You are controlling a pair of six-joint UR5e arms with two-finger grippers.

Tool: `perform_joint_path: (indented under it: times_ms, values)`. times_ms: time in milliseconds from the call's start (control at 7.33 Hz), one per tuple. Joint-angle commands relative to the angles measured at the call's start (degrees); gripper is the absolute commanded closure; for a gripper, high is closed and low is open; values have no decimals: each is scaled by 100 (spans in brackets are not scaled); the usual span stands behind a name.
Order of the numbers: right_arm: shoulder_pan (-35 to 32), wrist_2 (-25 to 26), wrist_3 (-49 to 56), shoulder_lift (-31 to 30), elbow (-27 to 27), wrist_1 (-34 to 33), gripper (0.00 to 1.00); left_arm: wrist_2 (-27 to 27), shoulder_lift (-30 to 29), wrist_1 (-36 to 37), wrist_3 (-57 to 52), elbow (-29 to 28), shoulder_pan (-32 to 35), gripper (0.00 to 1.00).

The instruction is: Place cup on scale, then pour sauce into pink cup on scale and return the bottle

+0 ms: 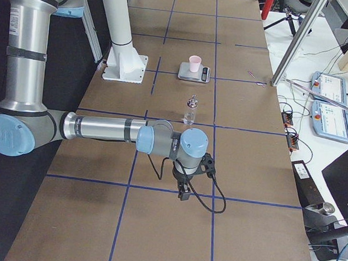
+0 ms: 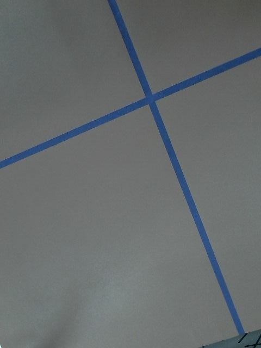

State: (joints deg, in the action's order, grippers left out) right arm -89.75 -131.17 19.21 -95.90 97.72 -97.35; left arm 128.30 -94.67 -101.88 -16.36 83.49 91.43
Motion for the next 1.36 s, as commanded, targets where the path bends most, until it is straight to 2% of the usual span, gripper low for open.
perform_joint_path:
  times_ms: [0, 273, 682, 1227]
  values:
    - [-60, -22, -321, 28, -17, 23, 0, 2, -8, 272, 1, 26, 6, 0]
    - [-112, -40, -539, 89, -17, 23, 0, -7, -17, 467, 62, 44, 6, 0]
    - [-253, -40, -593, 177, -8, 32, 0, 11, -69, 423, 1192, 44, 24, 0]
    - [-279, -40, -1593, 327, -8, 41, 0, 28, -96, 467, 1511, 35, 24, 0]
